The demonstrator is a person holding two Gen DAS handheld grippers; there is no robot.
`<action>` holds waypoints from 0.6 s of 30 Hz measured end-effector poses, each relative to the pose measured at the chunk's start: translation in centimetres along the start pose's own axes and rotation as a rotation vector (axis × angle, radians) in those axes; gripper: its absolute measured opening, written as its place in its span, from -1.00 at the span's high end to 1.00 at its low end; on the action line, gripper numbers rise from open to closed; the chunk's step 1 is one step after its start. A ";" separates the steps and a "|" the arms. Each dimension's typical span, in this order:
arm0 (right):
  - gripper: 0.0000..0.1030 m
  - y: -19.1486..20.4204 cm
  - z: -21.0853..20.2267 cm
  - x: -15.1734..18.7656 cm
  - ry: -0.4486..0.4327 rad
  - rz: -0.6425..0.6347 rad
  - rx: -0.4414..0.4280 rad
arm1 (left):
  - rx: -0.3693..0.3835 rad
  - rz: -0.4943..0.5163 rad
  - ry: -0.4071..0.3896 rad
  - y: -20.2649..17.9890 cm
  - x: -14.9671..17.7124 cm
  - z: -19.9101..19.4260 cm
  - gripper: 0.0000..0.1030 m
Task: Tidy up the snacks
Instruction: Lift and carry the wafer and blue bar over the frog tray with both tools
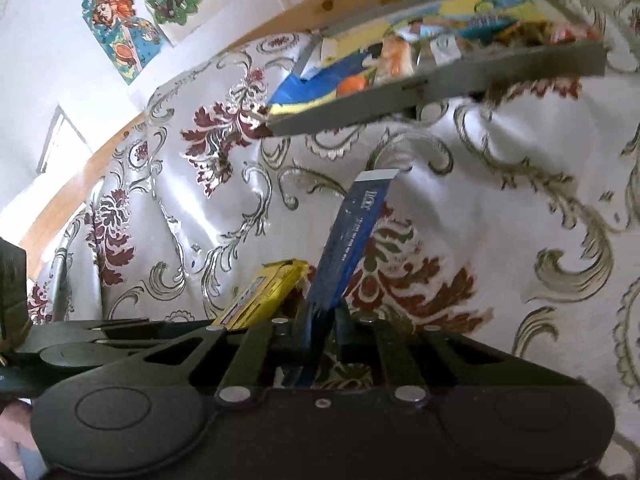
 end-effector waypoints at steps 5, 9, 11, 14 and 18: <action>0.84 0.4 -1.1 -0.3 -0.028 -0.051 0.031 | 0.010 -0.060 -0.026 -0.1 0.0 -0.6 0.01; 0.88 0.5 -2.1 -0.6 -0.048 -0.035 0.016 | 0.017 -0.098 -0.088 -0.1 0.1 -1.8 0.01; 0.90 0.6 -2.8 -1.0 -0.065 -0.039 0.014 | 0.022 -0.107 -0.132 -0.3 -0.2 -2.6 0.01; 0.90 0.7 -3.2 -1.2 -0.080 -0.045 0.018 | 0.043 -0.115 -0.184 -0.6 -0.6 -3.5 0.01; 0.90 0.7 -3.6 -1.5 -0.092 -0.049 0.026 | 0.065 -0.131 -0.228 -0.7 -1.0 -4.2 0.01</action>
Point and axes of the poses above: each gripper's, at about its wrist camera, not at the fingertips, and z roughly the way its jaws point, y to its left, x to its underside, the point moved 8 cm from there along z, roughly the way its jaws point, and after that the axes turned 6 degrees about -x, right-handed, at the moved point
